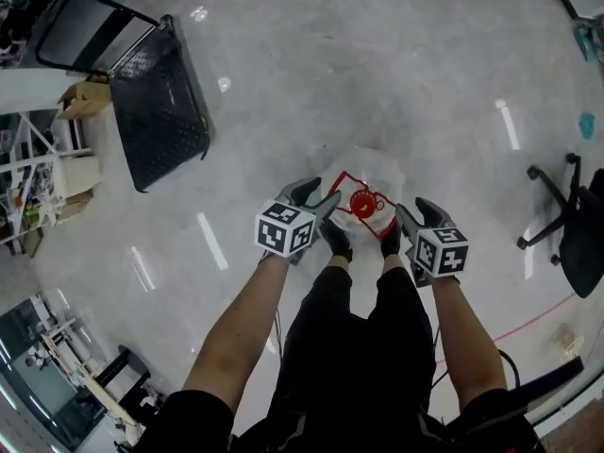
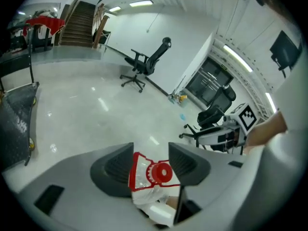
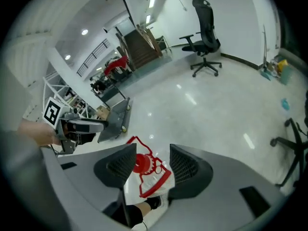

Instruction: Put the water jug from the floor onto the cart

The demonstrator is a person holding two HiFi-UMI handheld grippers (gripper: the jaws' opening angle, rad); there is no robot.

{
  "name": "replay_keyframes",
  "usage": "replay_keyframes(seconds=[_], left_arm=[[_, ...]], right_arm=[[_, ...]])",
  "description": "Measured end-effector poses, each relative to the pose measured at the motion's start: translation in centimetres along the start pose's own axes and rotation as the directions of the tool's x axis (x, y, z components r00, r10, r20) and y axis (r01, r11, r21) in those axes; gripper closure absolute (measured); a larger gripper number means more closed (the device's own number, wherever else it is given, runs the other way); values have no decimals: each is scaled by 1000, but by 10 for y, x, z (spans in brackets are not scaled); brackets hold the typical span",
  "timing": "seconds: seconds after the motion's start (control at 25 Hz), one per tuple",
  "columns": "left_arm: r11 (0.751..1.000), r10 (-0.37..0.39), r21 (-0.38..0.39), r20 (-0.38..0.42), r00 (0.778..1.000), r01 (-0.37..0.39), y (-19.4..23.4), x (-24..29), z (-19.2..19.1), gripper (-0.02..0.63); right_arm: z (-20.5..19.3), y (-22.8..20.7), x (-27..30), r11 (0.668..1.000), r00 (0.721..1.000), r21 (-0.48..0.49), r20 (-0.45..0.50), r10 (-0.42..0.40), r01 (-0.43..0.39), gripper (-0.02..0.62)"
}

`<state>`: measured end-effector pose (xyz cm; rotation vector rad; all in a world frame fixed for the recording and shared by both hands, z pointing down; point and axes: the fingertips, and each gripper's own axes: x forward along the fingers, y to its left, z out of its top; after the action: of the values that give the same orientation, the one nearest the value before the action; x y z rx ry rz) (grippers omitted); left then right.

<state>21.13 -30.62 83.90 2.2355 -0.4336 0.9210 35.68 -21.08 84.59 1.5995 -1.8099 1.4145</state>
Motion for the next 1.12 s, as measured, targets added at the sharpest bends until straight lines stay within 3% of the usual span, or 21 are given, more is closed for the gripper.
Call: replay_keyframes(seconds=[0.24, 0.44, 0.8, 0.96, 1.04, 1.12], left_arm=[[999, 36, 17, -109, 993, -34, 31, 51, -50, 394], [997, 41, -54, -184, 982, -52, 45, 75, -84, 393], [988, -51, -153, -165, 985, 26, 39, 96, -106, 394], [986, -65, -165, -161, 985, 38, 36, 102, -105, 394], [987, -56, -161, -158, 986, 30, 34, 102, -105, 427], [987, -34, -161, -154, 988, 9, 32, 102, -107, 543]], right_arm=[[-63, -20, 39, 991, 995, 136, -100, -2, 16, 388], [-94, -25, 59, 975, 990, 221, -139, -5, 36, 388], [-122, -26, 76, 954, 982, 297, -167, 84, -31, 395], [-117, -23, 78, 955, 986, 292, -139, 90, -46, 469], [-119, -25, 78, 948, 988, 316, -130, 88, -43, 477], [-121, -29, 75, 941, 987, 334, -123, 101, -55, 483]])
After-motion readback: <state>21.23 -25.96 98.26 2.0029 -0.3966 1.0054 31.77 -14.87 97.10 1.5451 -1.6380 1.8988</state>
